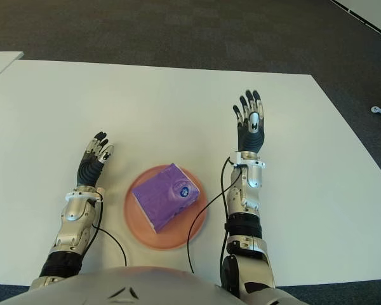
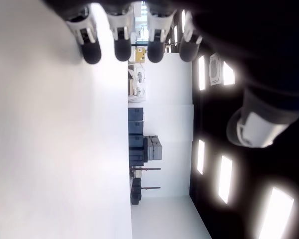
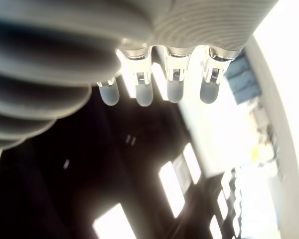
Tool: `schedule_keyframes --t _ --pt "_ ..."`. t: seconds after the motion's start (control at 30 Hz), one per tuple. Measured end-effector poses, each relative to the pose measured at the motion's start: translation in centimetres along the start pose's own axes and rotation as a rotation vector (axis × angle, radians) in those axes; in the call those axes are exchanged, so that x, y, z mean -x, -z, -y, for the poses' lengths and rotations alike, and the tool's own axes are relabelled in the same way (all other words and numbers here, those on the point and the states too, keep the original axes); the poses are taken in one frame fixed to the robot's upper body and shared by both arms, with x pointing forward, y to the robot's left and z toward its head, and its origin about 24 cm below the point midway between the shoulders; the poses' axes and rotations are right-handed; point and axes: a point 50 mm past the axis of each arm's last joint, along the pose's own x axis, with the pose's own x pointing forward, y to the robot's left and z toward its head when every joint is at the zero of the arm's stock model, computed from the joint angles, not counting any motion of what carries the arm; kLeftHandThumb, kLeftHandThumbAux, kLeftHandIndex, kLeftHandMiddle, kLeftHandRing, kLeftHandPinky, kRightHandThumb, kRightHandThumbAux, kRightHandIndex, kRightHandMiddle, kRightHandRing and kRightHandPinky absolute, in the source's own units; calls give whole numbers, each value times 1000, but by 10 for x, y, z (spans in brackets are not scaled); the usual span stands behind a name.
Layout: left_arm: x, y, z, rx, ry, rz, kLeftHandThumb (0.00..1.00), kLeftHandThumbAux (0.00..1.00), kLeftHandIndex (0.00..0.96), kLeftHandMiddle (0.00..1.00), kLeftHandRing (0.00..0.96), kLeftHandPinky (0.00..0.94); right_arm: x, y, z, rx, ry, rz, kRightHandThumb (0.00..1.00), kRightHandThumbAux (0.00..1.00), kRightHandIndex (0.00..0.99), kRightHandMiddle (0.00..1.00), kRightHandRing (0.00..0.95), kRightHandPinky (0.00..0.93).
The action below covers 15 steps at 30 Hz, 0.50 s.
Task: Put the tissue paper into the plate.
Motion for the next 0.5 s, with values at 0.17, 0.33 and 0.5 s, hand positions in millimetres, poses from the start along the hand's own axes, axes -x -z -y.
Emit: schedule_keyframes --t 0.17,0.33,0.5 --pt "2 1 -1 -2 -4 -5 0 518 0 0 0 0 10 18 8 -44 67 -66 7 512 0 0 0 0" --pt "1 1 -1 -3 -3 -4 0 517 0 0 0 0 12 23 3 -65 71 -75 13 525 0 0 0 0" --pt "1 1 -1 -2 -2 -8 0 522 0 0 0 0 19 30 0 -73 75 -98 21 537 0 0 0 0"
